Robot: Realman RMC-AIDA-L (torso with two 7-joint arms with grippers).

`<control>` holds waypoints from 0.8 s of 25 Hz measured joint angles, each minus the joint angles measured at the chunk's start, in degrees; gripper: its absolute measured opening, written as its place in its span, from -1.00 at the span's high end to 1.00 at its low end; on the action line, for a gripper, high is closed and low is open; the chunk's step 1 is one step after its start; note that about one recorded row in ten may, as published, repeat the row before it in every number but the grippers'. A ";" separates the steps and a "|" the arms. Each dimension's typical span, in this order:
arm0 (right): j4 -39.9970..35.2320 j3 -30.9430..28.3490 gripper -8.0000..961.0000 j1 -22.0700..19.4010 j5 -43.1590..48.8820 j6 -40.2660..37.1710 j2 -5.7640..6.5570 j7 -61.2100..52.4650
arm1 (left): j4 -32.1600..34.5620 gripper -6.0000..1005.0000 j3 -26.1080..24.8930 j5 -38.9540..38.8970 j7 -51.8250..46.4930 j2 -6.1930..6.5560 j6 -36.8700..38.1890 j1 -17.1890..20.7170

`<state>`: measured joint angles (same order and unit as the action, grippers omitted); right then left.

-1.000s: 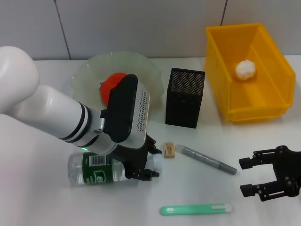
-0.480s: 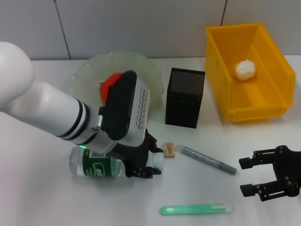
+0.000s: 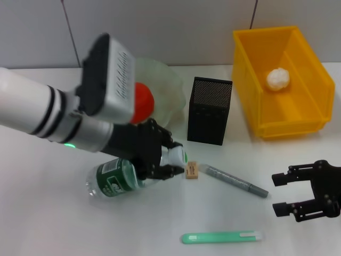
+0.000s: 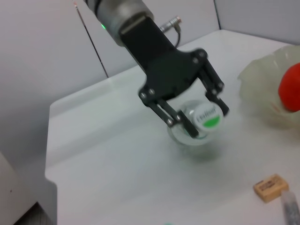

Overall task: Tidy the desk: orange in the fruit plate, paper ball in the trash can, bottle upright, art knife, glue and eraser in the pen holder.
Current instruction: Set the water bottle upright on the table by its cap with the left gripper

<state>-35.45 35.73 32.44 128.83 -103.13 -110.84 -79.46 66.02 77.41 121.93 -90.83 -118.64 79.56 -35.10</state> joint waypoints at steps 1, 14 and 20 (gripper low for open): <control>0.00 0.00 -0.59 0.00 0.00 0.00 0.00 0.00 | 0.00 0.09 0.00 0.00 0.00 0.00 0.00 0.00; 0.48 -0.50 -0.59 1.19 -2.06 0.23 -0.22 -1.22 | -4.33 0.11 -20.13 -6.01 0.99 0.41 7.09 0.95; 0.55 -0.49 -0.59 0.83 -2.17 -0.27 -0.34 -1.37 | -5.63 0.11 -24.19 -7.45 1.54 0.54 7.43 1.89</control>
<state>-34.89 35.24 33.27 126.65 -103.40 -111.18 -80.83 60.39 53.22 114.48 -89.29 -118.10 86.99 -33.21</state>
